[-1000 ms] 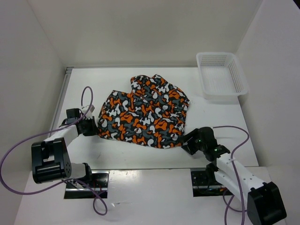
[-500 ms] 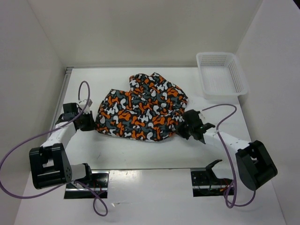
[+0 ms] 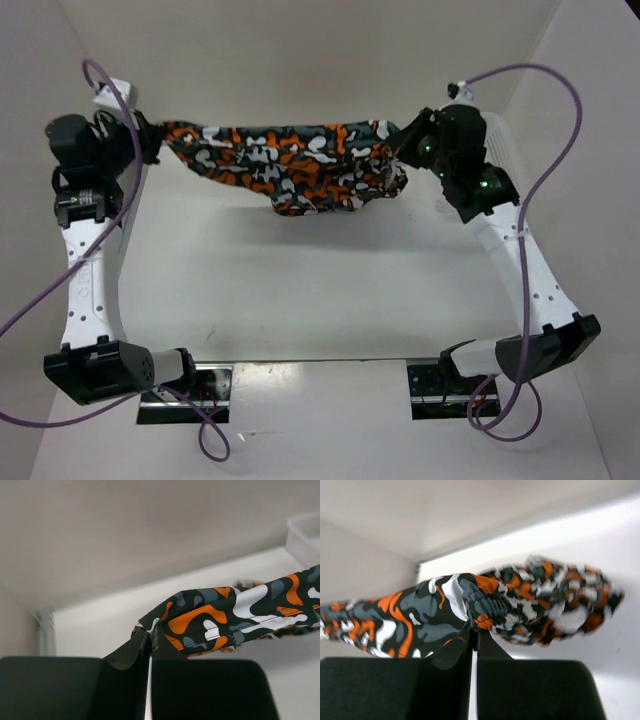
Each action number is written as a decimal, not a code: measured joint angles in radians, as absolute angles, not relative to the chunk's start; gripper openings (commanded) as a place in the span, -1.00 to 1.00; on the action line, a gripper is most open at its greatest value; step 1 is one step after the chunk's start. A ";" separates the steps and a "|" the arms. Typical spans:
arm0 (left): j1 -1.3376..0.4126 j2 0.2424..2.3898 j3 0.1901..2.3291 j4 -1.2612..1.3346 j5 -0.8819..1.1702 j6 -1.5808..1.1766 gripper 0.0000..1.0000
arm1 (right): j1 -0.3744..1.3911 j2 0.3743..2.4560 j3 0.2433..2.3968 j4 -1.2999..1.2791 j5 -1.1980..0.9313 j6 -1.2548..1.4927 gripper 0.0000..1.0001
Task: Fold and stack the shorts
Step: Flatten the shorts out
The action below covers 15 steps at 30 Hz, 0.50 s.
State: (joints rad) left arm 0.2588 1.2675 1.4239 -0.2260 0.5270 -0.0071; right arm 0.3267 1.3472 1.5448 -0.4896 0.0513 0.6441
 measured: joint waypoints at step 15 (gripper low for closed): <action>0.351 1.219 2.072 -0.245 0.640 -0.010 -1.00 | 0.333 1.166 2.030 -0.795 -0.260 0.394 -1.00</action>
